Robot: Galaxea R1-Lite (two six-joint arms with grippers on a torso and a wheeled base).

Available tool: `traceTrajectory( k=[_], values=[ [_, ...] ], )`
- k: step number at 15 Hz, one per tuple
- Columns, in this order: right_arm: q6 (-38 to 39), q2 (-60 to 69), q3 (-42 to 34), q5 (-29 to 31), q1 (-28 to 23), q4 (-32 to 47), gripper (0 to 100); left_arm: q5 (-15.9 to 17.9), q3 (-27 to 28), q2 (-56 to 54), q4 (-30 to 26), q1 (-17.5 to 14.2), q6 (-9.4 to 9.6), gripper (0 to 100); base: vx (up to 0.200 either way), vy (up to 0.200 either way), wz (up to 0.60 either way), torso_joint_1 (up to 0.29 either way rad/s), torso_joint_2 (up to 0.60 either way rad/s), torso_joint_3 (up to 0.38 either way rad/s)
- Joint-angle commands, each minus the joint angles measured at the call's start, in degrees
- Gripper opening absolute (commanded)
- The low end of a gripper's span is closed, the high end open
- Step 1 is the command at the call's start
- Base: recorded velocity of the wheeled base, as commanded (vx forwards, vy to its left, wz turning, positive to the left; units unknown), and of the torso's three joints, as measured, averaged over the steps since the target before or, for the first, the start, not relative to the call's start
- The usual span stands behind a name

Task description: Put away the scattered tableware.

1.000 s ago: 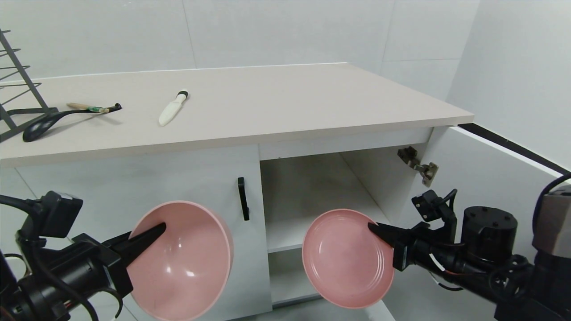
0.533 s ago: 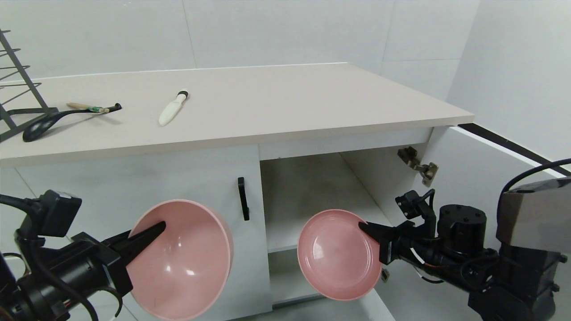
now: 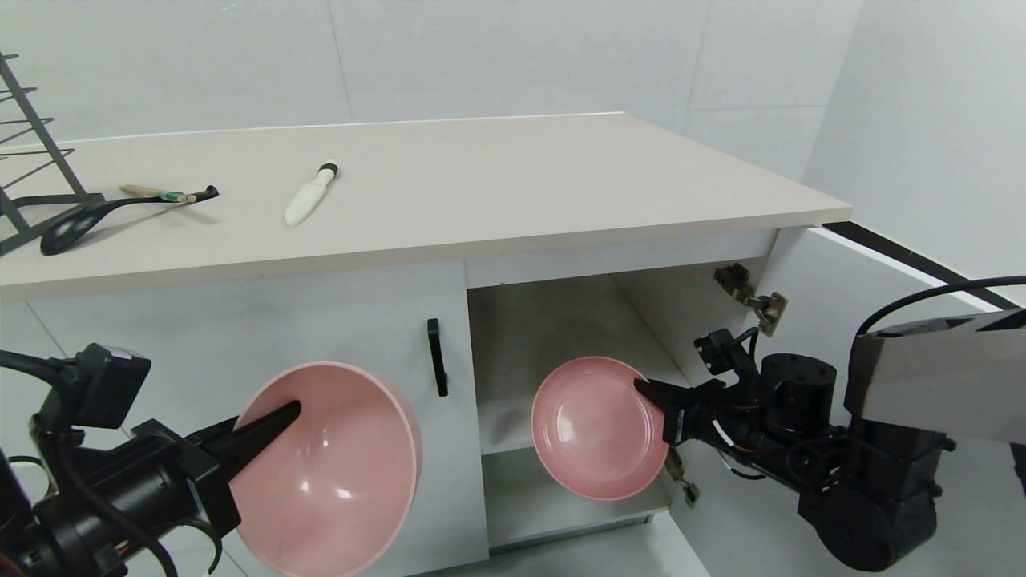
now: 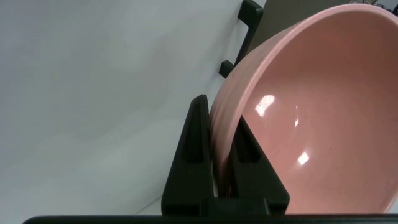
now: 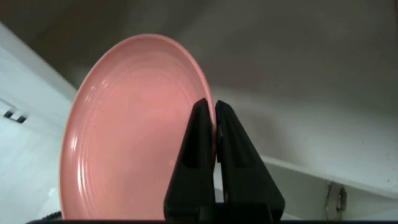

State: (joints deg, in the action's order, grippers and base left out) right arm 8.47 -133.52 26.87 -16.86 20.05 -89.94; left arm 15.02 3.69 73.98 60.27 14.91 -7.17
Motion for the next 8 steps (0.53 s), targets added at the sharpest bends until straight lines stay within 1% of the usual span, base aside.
traceTrajectory(
  k=[1,2,3,5,6,8],
  values=[
    [0.1,-3.6,3.4,0.0,-0.3,-0.1,0,0.0,0.0,0.1,0.0,0.0,-0.04,0,0.000,0.000,0.00,0.000,0.00,0.000],
    [0.1,-3.6,3.4,0.0,-0.3,-0.1,0,0.0,0.0,0.1,0.0,0.0,-0.04,0,0.000,0.000,0.00,0.000,0.00,0.000],
    [3.1,-4.7,5.7,0.0,0.0,-0.1,0,0.0,0.0,0.1,0.2,0.0,-0.04,0,0.000,0.000,0.00,0.000,0.00,0.000],
    [4.7,-5.6,8.2,0.2,-0.2,-0.1,0,0.0,0.4,0.0,0.4,0.0,-0.04,0,0.000,0.000,0.00,0.000,0.00,0.000],
    [4.7,-6.2,9.4,0.2,-0.2,-0.1,0,0.0,1.1,0.1,0.8,0.4,-0.04,0,0.000,0.000,0.00,0.000,0.00,0.000],
    [4.7,-6.8,10.3,0.2,-0.2,-0.1,0,0.0,2.5,0.9,1.7,2.1,-0.04,0,0.000,0.000,0.00,0.000,0.00,0.000]
  ],
)
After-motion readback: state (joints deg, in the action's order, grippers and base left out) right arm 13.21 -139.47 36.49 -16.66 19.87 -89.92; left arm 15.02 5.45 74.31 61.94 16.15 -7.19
